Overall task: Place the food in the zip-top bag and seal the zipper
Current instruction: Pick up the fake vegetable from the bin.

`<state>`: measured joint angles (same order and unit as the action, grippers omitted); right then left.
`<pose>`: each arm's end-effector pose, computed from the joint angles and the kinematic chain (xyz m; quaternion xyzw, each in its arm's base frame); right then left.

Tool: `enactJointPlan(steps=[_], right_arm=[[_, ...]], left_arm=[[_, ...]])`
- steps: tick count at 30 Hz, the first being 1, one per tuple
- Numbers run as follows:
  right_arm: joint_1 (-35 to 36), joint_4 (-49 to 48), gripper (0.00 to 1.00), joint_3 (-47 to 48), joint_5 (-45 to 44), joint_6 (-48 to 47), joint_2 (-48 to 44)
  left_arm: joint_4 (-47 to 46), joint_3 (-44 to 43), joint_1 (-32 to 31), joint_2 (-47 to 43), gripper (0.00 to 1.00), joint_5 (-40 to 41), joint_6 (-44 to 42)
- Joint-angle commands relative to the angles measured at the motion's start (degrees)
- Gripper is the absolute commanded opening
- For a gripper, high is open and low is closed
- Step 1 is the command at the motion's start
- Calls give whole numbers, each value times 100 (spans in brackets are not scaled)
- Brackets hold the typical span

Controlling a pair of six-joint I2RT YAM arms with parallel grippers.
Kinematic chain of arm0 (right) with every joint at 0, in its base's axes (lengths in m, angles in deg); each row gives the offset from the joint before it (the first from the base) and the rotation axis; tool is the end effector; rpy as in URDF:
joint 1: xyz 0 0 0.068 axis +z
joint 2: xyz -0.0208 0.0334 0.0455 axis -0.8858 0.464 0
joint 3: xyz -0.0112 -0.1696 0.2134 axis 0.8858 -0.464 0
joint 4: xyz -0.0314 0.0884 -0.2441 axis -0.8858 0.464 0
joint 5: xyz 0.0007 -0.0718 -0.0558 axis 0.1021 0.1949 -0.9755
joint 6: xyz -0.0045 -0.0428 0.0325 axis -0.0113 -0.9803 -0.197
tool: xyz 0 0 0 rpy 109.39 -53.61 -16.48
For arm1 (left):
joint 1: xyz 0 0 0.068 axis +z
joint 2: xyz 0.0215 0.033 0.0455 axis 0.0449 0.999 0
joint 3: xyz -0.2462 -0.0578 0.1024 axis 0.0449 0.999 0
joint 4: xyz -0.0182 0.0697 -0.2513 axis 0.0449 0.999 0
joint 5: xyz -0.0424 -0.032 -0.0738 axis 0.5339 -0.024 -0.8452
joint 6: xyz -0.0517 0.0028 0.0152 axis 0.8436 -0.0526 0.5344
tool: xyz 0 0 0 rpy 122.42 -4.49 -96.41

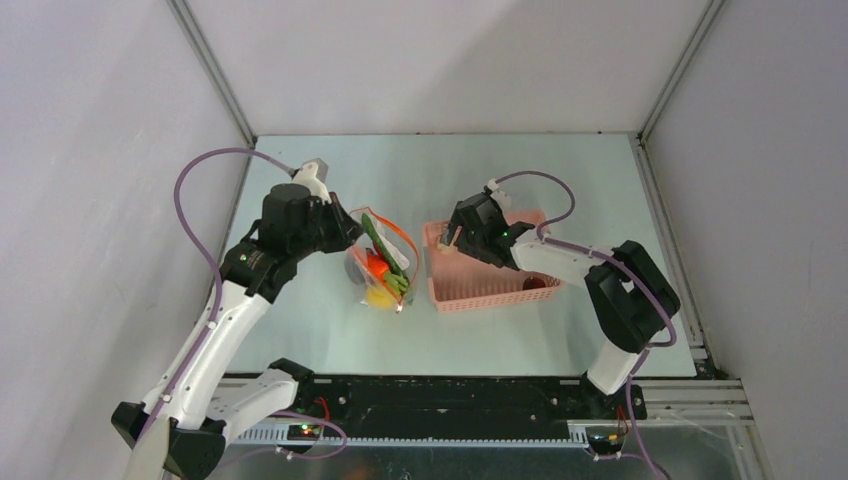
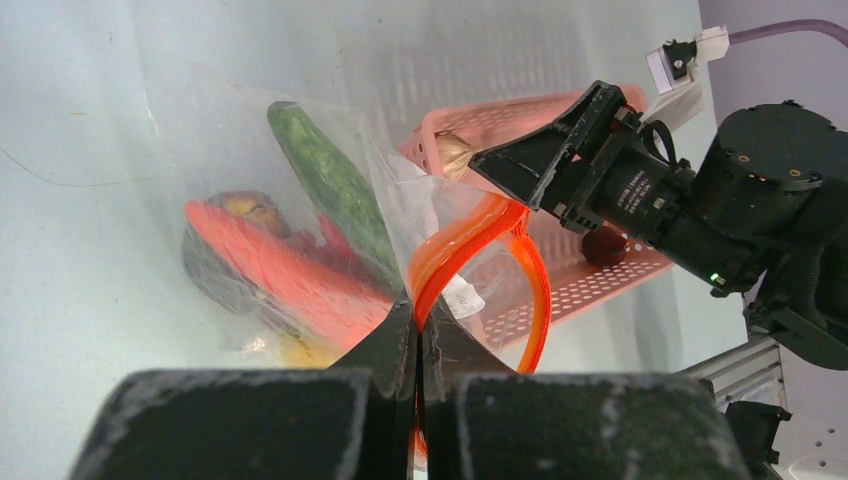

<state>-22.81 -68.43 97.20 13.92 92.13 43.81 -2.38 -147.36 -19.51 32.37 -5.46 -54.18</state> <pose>0.2869 0.2269 0.2032 0.1376 0.9105 0.1985 0.3356 0.1848 -0.0781 0.3618 -0.0396 0.8661 -0.2496 0.4314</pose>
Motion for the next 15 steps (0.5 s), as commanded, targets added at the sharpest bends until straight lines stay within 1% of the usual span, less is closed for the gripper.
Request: enactJointPlan(steps=[1,4,6,8,11,15], right_arm=[[28,-473,79,262,-262,319,214],[58,-512,79,274,-425,407,358],[77,-587,77,359,-430,479,470],[124,-597,72,457,-418,467,613],[206,-578,71,551,-481,530,826],[287,-327,69,725,-593,638,1058]], left_arm=[[-98,-102,37,-29,0,-80,-66],[-102,-95,38,-50,0,-84,-63],[-109,-91,31,-67,1,-82,-67],[-131,-84,33,-64,0,-156,-62],[-122,-74,36,-50,1,-119,-65],[-128,-82,35,-27,1,-228,-69]])
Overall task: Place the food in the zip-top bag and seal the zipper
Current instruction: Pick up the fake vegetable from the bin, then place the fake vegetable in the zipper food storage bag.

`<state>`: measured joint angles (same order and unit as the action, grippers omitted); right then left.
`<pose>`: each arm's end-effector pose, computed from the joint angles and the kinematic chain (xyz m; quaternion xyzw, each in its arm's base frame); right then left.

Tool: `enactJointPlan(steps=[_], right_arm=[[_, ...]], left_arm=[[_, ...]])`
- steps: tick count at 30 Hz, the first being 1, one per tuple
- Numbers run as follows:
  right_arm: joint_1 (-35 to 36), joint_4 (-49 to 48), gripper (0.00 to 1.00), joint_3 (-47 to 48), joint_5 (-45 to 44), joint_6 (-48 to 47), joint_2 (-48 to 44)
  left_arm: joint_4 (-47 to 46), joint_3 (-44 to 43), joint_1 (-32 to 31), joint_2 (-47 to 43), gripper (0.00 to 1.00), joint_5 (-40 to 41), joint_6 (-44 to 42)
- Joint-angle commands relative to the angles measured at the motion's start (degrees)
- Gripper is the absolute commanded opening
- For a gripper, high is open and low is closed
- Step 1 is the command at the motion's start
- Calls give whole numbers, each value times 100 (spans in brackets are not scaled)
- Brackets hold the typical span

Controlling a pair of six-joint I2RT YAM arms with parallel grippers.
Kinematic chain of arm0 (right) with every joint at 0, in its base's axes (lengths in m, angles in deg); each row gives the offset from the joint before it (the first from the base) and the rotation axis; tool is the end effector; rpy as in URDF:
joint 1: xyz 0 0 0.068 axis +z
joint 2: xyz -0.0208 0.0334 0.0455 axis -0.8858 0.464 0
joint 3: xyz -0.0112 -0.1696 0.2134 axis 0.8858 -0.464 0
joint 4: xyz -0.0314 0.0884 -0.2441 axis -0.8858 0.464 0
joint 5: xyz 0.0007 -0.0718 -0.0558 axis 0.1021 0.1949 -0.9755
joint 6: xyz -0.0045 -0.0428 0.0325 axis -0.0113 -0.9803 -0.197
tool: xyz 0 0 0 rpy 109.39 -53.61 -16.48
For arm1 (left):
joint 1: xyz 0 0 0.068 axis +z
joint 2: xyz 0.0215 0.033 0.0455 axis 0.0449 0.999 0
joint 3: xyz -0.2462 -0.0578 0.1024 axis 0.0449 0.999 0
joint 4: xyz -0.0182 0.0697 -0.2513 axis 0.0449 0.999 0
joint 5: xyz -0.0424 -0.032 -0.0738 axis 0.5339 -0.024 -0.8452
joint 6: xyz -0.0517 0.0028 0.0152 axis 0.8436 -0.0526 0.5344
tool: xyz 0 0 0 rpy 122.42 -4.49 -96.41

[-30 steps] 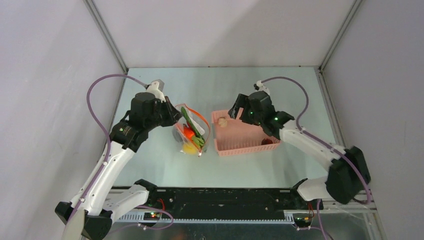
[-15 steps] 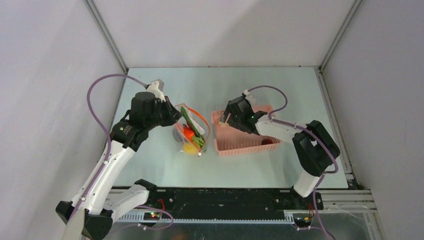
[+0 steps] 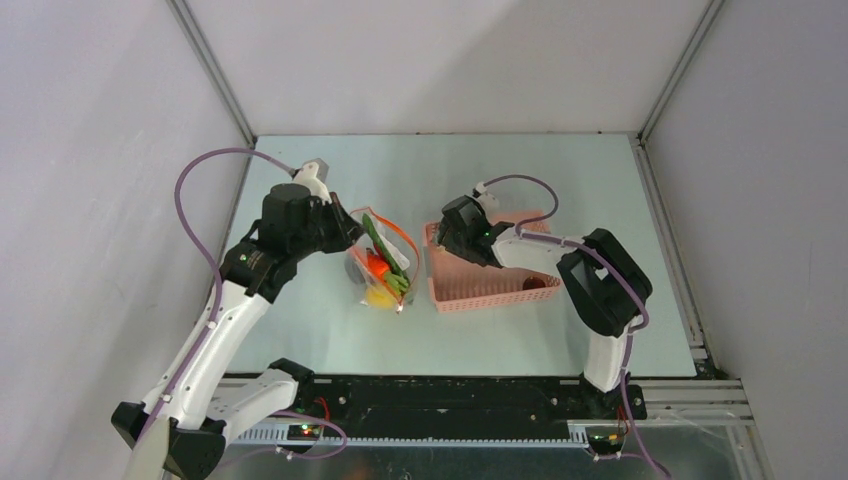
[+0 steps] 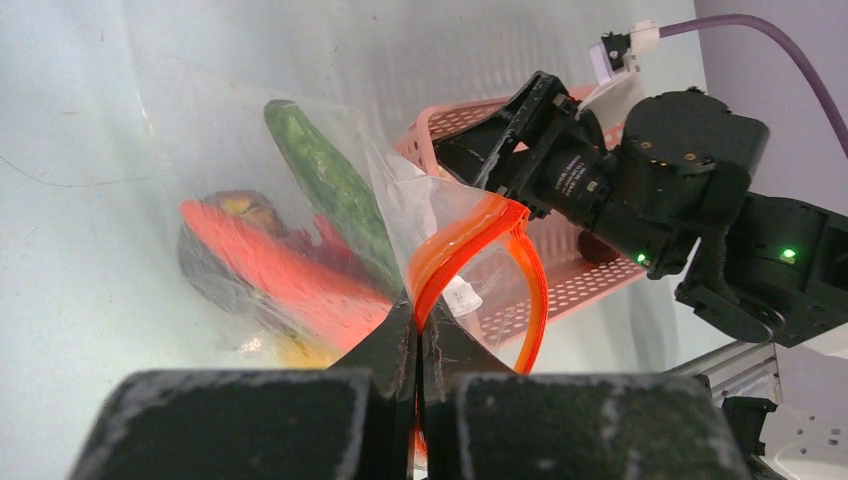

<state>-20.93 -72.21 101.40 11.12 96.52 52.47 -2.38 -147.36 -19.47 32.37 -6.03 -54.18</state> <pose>0.3027 0.2546 0.1763 0.1658 0.9057 0.1966 0.3370 0.1847 -0.0782 0.3618 -0.0374 0.8660 -0.2533 0.4295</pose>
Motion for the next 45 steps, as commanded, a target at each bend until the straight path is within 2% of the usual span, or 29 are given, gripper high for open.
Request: enactJointPlan(steps=[1,8,14,16,23,27,30,35,41,45], right_arm=[[114,58,68,310,-315,195,236],[148,324,57,328,-384,259,340],[167,458,26,329,-517,7,80],[182,492,20,332,-491,-253,-98],[525,943,17,315,-1212,-866,-1053],[869,694,16,187,-1647,-1481,-1784],[1132,316,16,31,-1446,-1880,-2320],[1491,-1130,15,-397,-685,-2801,-2930],[1706,-1851,16,-414,772,-3067,-2885],[1828,-2175,19,-412,960,-3087,-2621]], left_arm=[[-133,-71,33,-33,1,-156,-70],[-128,-82,33,-21,0,-178,-71],[-139,-62,33,-61,0,-156,-55],[-160,-49,33,-66,1,-148,-57],[-148,-56,31,-35,1,-230,-54],[-149,-55,33,-19,1,-230,-46],[-155,-56,30,-16,1,-342,-48],[-161,-40,33,-44,1,-299,-38],[-172,-32,26,-8,1,-333,-29],[-192,-44,31,14,1,-513,-24]])
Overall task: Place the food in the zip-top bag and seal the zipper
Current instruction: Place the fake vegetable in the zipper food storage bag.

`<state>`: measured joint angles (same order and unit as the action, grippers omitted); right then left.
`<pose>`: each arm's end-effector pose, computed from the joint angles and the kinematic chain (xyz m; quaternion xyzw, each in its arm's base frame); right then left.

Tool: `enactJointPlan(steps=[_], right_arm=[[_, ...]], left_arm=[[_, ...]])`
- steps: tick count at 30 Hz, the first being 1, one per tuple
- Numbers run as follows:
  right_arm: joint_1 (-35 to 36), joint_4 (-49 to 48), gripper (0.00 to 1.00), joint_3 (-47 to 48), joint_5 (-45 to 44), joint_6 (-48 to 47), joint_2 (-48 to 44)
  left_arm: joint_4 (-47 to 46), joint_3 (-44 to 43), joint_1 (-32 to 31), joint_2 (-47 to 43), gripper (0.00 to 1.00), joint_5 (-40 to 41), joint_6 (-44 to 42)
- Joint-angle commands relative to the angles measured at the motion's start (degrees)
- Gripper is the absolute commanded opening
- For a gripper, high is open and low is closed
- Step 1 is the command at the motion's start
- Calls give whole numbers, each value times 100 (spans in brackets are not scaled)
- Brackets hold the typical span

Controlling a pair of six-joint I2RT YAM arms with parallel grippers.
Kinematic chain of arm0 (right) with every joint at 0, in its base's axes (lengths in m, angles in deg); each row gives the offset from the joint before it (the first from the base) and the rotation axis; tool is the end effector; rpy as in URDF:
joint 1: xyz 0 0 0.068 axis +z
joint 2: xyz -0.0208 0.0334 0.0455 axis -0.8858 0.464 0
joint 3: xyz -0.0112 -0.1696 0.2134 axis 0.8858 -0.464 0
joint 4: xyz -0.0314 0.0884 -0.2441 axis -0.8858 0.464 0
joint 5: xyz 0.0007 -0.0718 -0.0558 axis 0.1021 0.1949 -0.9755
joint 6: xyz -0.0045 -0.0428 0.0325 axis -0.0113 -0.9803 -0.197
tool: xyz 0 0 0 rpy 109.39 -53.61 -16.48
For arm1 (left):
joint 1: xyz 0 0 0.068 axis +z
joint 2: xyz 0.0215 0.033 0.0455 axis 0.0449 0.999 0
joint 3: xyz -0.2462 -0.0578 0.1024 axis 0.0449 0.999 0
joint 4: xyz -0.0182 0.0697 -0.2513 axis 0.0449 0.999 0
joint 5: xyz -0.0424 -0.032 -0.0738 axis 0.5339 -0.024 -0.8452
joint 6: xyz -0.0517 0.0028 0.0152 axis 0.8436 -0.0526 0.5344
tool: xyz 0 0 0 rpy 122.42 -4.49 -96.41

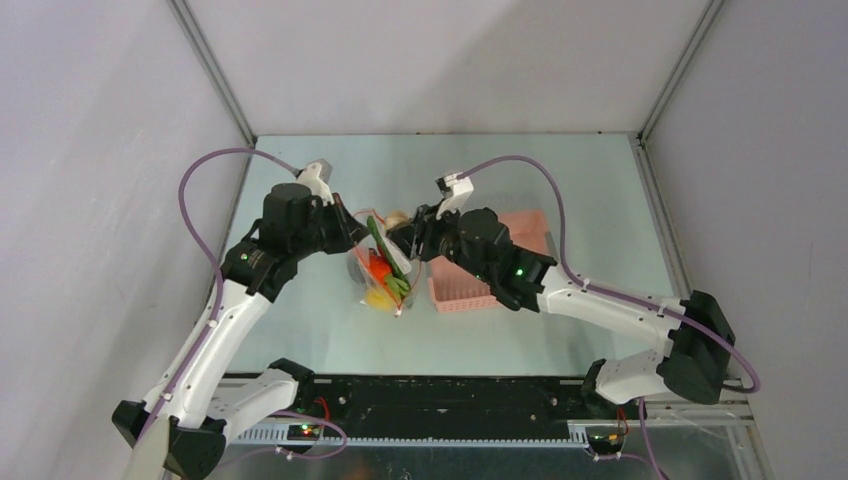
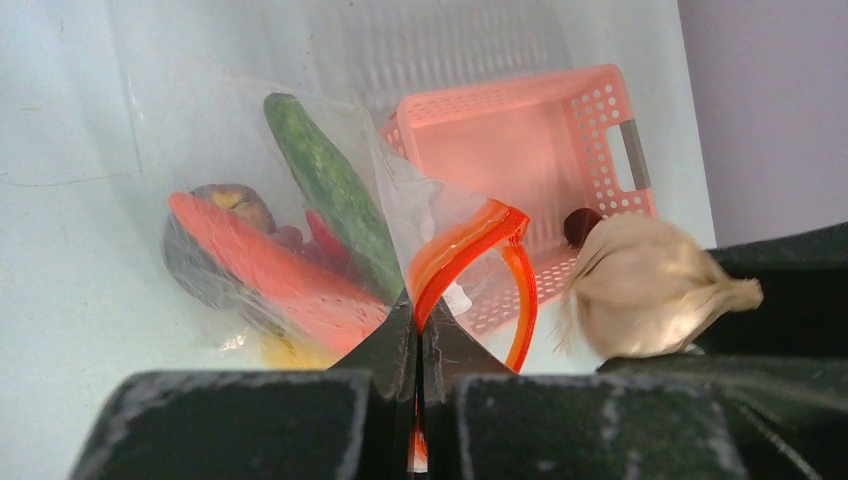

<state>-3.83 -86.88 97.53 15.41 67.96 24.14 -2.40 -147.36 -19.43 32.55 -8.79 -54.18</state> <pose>0.1758 0.2742 0.3498 -0.1387 0.7354 0.3970 0.5314 0.1847 -0.0799 0.3614 -0.0259 0.8663 -0.2711 0.4187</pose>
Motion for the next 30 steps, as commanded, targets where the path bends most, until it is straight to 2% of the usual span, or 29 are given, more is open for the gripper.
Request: enactJointPlan(steps=[1,9,13,17,18,19,21,24,30], right_arm=[[122,-741,20,-22,530,-165,289],[169,-432,24,223,525,105,728],[177,-83,36,356,261,344,949],[199,225,58,485,234,325,1024],[202,240,68,488,194,334,1026],[199,252,74,490,181,376,1033],[203,271,94,499,252,393,1017],[206,352,99,513,315,392,935],[244,552,99,503,353,20,723]], left_arm=[[-202,-26,28,-14,1,-231,-22],[-223,-6,28,-69,1,-171,-26],[-217,-16,29,-48,1,-252,-12],[-236,4,29,-64,3,-196,-5],[-231,5,29,-58,3,-220,-3],[-227,1,29,-59,3,-227,-1],[-234,2,29,-61,3,-215,-6],[-232,4,28,-57,4,-190,-9],[-219,6,29,-55,4,-147,-1]])
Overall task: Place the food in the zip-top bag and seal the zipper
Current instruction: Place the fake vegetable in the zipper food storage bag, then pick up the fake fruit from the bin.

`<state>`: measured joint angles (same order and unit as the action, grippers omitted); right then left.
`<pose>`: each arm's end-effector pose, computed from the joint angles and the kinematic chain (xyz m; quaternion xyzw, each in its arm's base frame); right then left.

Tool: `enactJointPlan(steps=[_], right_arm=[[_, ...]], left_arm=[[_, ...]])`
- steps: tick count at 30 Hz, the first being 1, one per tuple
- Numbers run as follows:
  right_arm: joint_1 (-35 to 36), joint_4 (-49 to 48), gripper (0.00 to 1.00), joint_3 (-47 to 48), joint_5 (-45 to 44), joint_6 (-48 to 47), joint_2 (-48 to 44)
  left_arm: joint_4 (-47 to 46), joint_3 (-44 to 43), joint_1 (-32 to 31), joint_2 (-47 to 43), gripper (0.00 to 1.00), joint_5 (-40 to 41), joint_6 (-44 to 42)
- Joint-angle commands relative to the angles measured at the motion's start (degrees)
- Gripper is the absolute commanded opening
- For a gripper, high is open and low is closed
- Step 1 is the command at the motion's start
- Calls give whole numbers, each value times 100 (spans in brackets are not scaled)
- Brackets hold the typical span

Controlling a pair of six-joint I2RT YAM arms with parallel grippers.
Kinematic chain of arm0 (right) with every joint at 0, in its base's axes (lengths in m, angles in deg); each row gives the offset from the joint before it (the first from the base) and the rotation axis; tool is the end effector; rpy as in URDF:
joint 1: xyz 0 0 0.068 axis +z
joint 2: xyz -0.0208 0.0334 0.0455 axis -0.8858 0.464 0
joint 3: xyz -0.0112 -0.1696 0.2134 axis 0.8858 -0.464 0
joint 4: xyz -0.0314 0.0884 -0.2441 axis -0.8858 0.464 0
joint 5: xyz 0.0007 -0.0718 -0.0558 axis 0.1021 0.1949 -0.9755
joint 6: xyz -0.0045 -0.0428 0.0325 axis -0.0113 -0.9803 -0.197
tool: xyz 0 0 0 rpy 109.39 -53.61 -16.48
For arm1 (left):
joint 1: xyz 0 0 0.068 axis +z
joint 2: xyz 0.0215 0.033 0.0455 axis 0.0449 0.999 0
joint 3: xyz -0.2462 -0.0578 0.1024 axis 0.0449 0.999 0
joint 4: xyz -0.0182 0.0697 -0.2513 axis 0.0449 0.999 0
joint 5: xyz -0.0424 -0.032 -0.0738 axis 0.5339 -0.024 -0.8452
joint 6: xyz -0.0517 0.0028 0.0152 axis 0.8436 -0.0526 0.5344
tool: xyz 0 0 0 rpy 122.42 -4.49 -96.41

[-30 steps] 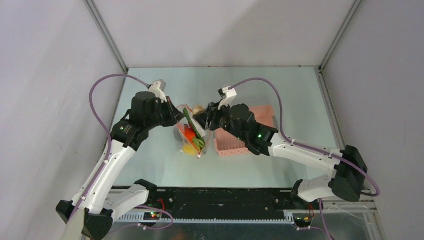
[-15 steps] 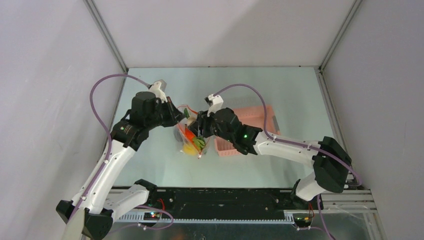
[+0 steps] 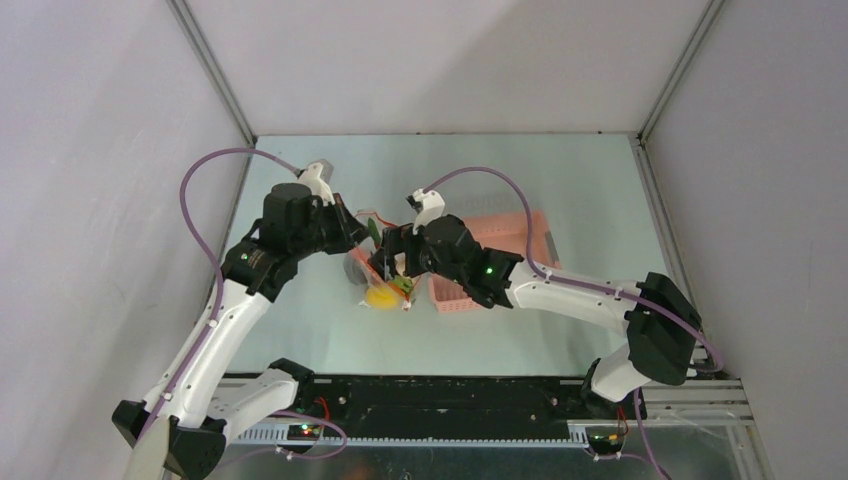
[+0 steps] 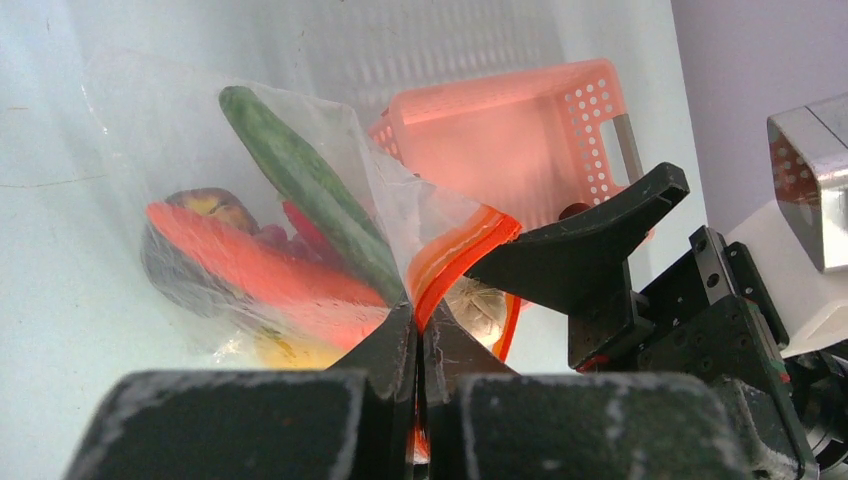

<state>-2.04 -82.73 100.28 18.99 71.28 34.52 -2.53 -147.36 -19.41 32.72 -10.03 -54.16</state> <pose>0.1848 0.3148 0.3001 -0.1706 0.7942 0.3776 0.4445 0.1852 -0.0809 0.3611 -0.0208 0.8662 -0.2792 0.4139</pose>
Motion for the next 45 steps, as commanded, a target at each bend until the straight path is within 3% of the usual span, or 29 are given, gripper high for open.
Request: enactJointPlan(steps=[1,10,14,16,19,26,45], right_arm=[[65,186,99,222,-58,-344,-406],[39,-31,100,-840,-1110,-911,-1934],[-345,1314,99,-909,-1913,-355,-2392],[-749,2434,99,-909,-2032,314,-2531],[-1395,3326,99,-910,-2048,822,-2534],[-2356,4687,98,-517,-2001,764,-1628],[-2543,5012,91,-3,-1877,436,714]], left_arm=[[-204,-1,27,-73,3,5,-7],[-169,-16,27,-95,4,172,-12],[-159,-33,27,-67,3,0,-2],[-173,-18,21,-90,3,31,4],[-175,-14,26,-109,4,-3,1],[-197,-10,22,-92,3,-75,20],[-222,0,25,56,3,-81,45]])
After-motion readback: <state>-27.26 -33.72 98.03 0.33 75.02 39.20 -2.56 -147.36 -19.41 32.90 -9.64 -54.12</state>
